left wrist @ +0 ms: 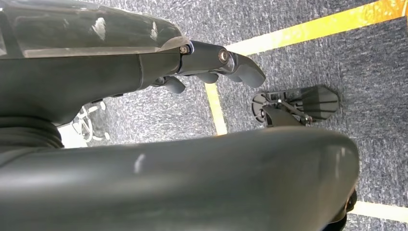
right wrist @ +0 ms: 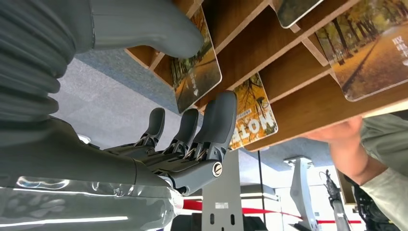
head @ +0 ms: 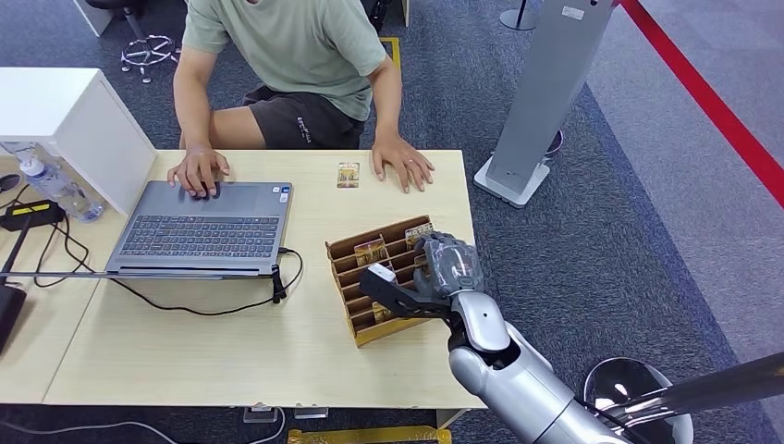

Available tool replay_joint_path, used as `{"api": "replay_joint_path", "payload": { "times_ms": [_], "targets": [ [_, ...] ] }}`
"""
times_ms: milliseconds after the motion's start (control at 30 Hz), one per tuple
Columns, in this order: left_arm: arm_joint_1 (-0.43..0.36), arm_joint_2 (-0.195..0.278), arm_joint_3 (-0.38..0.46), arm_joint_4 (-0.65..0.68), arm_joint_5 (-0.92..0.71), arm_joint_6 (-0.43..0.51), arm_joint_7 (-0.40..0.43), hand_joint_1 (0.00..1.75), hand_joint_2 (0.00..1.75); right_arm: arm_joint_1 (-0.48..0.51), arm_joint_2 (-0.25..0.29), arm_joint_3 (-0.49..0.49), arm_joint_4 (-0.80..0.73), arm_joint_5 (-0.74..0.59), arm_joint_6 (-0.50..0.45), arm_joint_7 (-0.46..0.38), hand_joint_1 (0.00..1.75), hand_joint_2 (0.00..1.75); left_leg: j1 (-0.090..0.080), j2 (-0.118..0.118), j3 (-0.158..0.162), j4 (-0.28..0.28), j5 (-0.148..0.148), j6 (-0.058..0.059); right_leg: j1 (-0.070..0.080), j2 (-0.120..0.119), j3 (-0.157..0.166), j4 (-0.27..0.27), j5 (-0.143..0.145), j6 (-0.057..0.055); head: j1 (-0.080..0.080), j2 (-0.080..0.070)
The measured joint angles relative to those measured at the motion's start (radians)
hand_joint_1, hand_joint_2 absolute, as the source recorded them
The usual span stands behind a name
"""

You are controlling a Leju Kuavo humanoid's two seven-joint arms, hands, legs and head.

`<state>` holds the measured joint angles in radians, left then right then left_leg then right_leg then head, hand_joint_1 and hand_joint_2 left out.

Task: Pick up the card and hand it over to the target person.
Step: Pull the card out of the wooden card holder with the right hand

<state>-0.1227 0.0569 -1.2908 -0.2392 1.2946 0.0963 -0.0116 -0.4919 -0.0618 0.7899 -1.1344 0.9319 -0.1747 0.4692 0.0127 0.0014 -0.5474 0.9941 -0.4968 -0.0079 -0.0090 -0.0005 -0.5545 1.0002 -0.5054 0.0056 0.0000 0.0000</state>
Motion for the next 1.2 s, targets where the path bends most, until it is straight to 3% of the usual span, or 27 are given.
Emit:
{"api": "replay_joint_path", "payload": {
  "times_ms": [167, 400, 733, 1200],
  "targets": [
    [0.000, -0.001, 0.002, 0.000, 0.001, 0.000, 0.000, 0.00, 0.00, 0.000, -0.005, 0.000, -0.007, 0.000, 0.002, 0.005, 1.13, 1.75, 0.000, 0.000, 0.000, 0.000, 0.000, 0.000, 0.000, 0.000, 0.000, 0.000, 0.000, 0.000, 0.000, 0.000],
    [0.000, -0.002, 0.000, 0.001, -0.002, -0.002, 0.001, 0.00, 0.00, 0.006, -0.012, -0.006, -0.013, -0.003, 0.004, 0.013, 1.24, 1.75, 0.000, 0.000, 0.000, 0.000, 0.000, 0.000, 0.000, 0.000, 0.000, 0.000, 0.000, 0.000, 0.000, 0.000],
    [-0.001, -0.002, -0.006, 0.005, -0.009, -0.009, 0.001, 0.00, 0.00, 0.019, -0.016, -0.013, -0.033, -0.003, 0.011, 0.017, 1.33, 1.75, 0.000, -0.001, 0.000, 0.000, 0.000, 0.000, 0.000, -0.001, 0.000, 0.000, 0.000, 0.000, 0.000, 0.000],
    [0.001, -0.004, 0.013, 0.014, 0.006, -0.011, -0.002, 0.00, 0.00, 0.016, -0.009, -0.010, -0.089, 0.019, 0.024, 0.000, 1.33, 1.75, 0.000, -0.001, -0.001, 0.001, 0.000, 0.000, 0.000, -0.001, 0.000, 0.000, 0.000, 0.000, 0.000, 0.000]
  ]
}}
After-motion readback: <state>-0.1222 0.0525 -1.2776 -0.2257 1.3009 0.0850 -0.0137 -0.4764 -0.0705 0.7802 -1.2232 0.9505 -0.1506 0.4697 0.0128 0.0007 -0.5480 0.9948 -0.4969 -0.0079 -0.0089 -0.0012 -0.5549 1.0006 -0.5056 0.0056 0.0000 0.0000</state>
